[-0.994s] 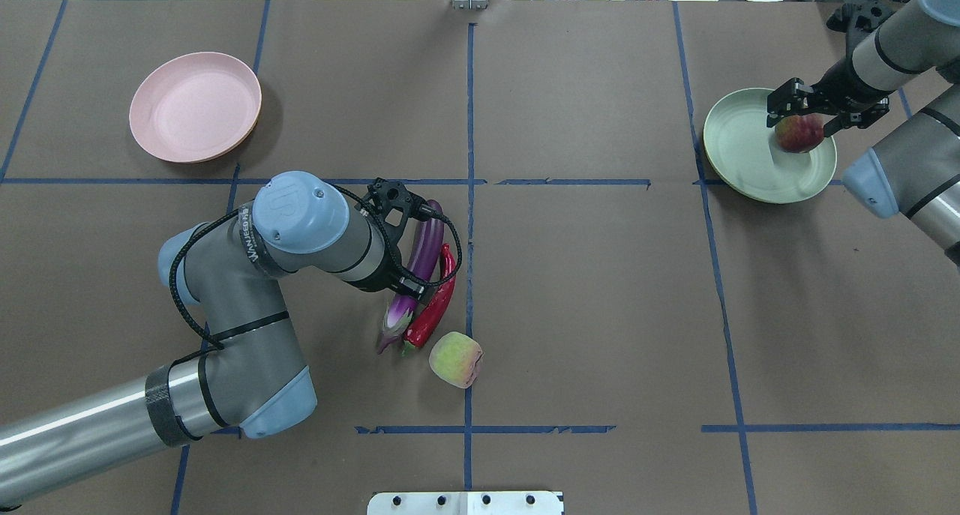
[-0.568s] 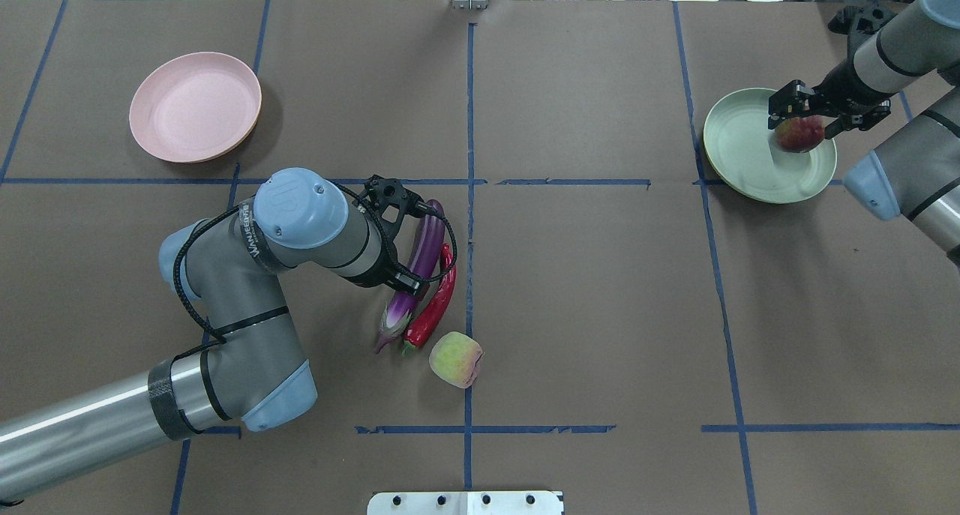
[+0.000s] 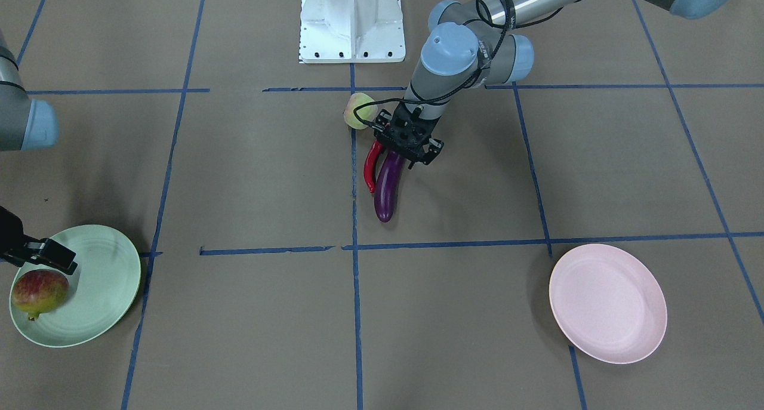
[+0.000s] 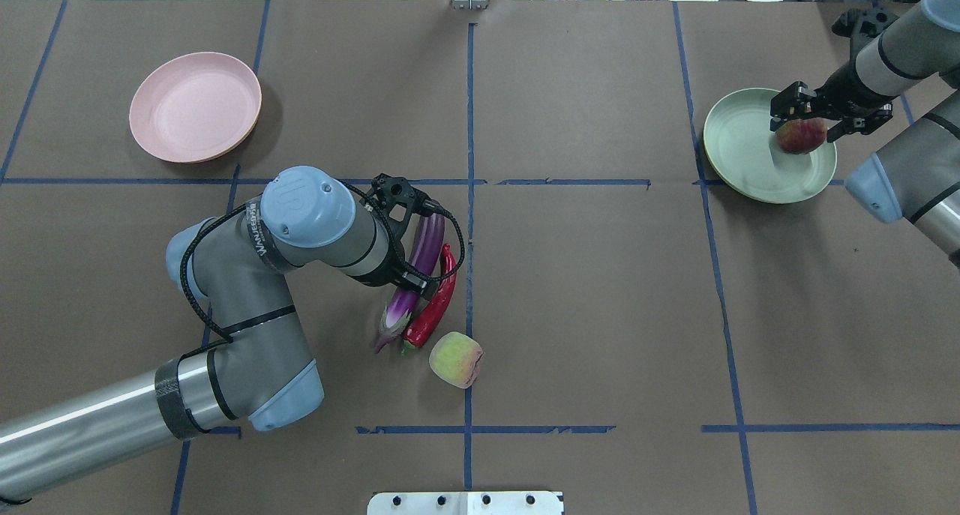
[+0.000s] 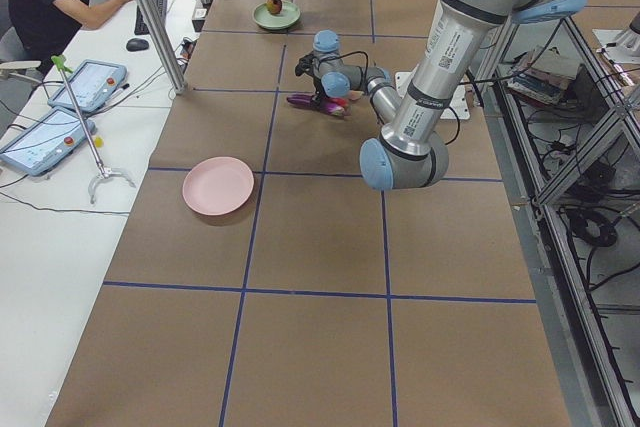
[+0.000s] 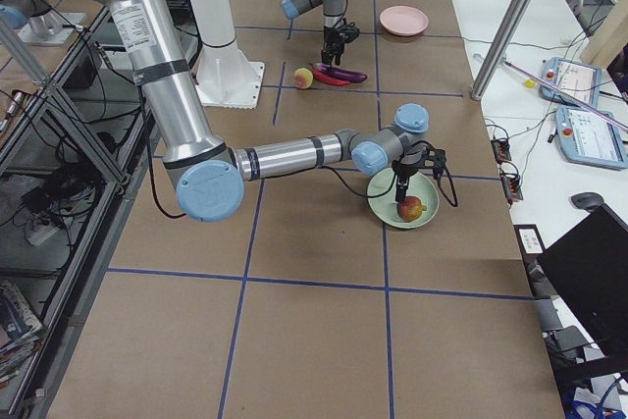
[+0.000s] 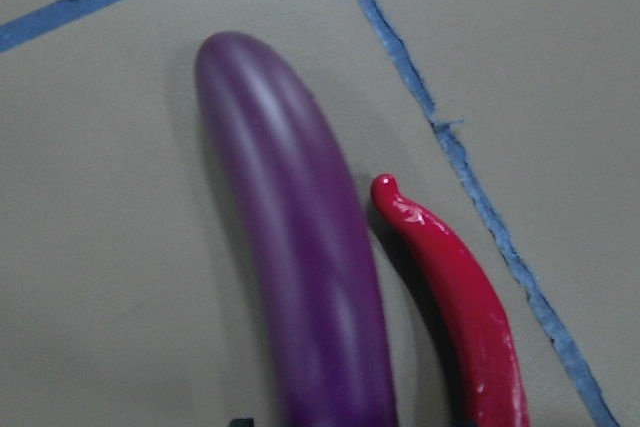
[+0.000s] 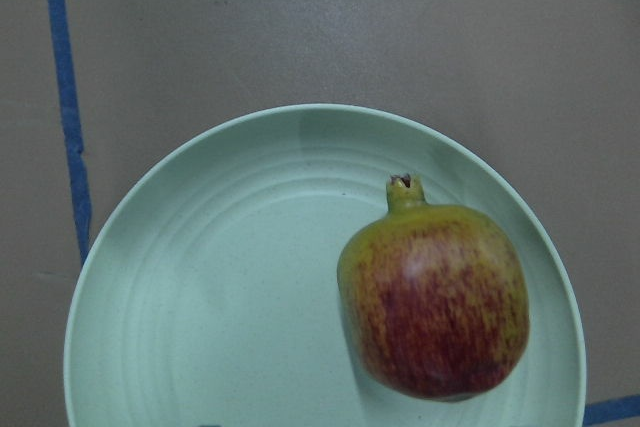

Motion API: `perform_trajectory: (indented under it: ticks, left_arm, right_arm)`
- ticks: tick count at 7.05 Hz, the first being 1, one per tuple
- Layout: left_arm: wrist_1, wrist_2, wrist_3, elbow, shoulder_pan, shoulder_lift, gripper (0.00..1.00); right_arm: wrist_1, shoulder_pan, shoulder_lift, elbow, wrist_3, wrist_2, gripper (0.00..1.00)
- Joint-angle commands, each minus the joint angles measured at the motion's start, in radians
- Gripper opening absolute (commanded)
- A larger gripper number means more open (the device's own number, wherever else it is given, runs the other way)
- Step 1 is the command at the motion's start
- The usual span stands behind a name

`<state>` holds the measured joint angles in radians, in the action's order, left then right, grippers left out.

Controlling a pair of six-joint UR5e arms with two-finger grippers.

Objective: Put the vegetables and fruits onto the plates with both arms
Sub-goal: 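Grasp purple eggplant with left gripper while right gripper releases pomegranate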

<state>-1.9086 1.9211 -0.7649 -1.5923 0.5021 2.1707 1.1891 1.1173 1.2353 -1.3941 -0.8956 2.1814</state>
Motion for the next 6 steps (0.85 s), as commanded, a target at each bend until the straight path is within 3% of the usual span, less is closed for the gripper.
perform_trajectory:
  ticks: [1,2,3,4,5,6]
  left_arm:
    - [-0.004,-0.001,0.002,0.026,0.000,0.001,0.70]
    - [-0.007,-0.001,0.003,0.040,-0.002,0.003,0.66]
    - [-0.007,-0.001,0.007,0.041,-0.002,0.000,0.47]
    - [-0.003,-0.001,0.007,0.040,0.001,0.000,0.09]
    - [-0.004,-0.001,0.003,0.035,0.007,0.000,0.00]
    - [0.000,0.004,-0.005,-0.004,0.059,-0.012,0.00]
  right_arm:
    - [0.000,-0.001,0.001,0.000,-0.005,0.000,1.00]
    - [0.000,-0.001,0.001,0.000,-0.005,0.000,1.00]
    - [0.000,-0.002,0.001,-0.008,-0.012,0.000,1.00]
    - [0.000,-0.002,0.001,-0.038,-0.047,0.001,1.00]
    - [0.001,-0.020,0.004,-0.098,-0.101,0.008,1.00]
    - [0.000,-0.119,0.030,-0.209,-0.265,-0.002,1.00]
